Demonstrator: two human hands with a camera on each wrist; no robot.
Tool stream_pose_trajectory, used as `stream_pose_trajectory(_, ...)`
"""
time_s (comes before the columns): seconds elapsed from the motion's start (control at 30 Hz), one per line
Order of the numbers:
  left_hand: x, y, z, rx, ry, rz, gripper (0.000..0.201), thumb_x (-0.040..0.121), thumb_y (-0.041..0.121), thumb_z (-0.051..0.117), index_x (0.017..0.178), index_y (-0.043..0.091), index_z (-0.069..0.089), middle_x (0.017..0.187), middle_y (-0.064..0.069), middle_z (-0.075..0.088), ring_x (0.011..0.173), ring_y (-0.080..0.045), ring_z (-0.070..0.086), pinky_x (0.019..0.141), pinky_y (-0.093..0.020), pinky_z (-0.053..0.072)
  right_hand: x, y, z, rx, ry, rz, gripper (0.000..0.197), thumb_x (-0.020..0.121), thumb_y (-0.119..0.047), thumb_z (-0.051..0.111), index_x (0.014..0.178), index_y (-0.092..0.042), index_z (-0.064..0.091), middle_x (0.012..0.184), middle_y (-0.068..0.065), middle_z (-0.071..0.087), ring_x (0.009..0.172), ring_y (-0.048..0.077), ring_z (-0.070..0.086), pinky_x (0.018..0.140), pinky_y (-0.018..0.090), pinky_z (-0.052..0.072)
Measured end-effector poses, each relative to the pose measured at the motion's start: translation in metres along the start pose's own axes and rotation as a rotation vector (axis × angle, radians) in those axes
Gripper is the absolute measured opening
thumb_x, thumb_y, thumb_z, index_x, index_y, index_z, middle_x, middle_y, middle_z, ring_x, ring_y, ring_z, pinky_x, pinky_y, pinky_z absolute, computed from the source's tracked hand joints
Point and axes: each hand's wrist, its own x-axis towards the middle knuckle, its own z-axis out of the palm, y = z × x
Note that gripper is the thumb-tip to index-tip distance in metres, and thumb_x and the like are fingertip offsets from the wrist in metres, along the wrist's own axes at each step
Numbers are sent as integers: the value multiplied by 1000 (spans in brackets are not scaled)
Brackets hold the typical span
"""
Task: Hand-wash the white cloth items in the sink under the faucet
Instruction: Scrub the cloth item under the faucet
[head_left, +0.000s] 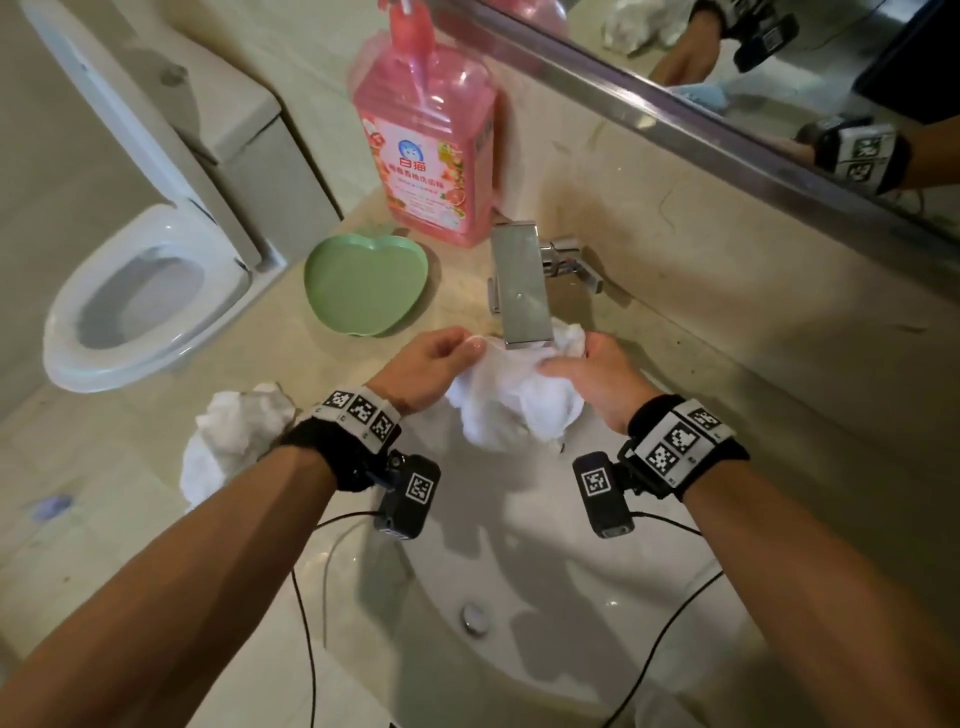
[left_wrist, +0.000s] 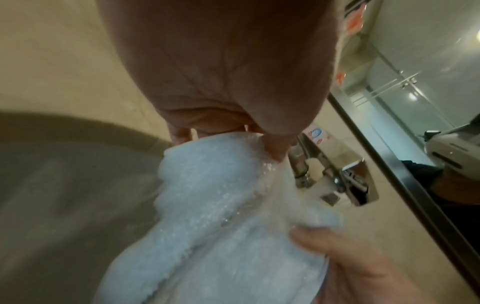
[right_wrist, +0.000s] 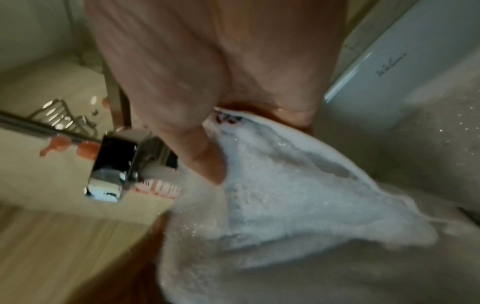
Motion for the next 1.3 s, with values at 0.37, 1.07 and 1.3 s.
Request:
stream_pose_trajectory(0.37,-18,18,-29,191,9,-6,28,99,41,51,91,21,68,86,6,67,82,-15,60,84,-36,48,5,-12,32,-278,-81,-144,16,91,-29,70,76,-26,67,78,-10,68,76,7,64,64,13,47)
stream_pose_trajectory(1.07,15,24,39,-267,-93,-219,26,97,13,57,118,0,63,110,-11,72,95,-11,66,82,-22,53,-13,-11,-14,-48,-2,-116,24,98,-33,62,97,-12,73,101,20,73,91,33,69,87,54,54)
stream_pose_trajectory(1.3,13,24,22,-316,82,-86,17,98,6,53,90,21,56,87,-13,55,75,-18,51,73,-34,42,-10,-8,2,-193,-113,-81,27,81,-14,78,107,-19,71,100,0,75,100,18,70,91,35,56)
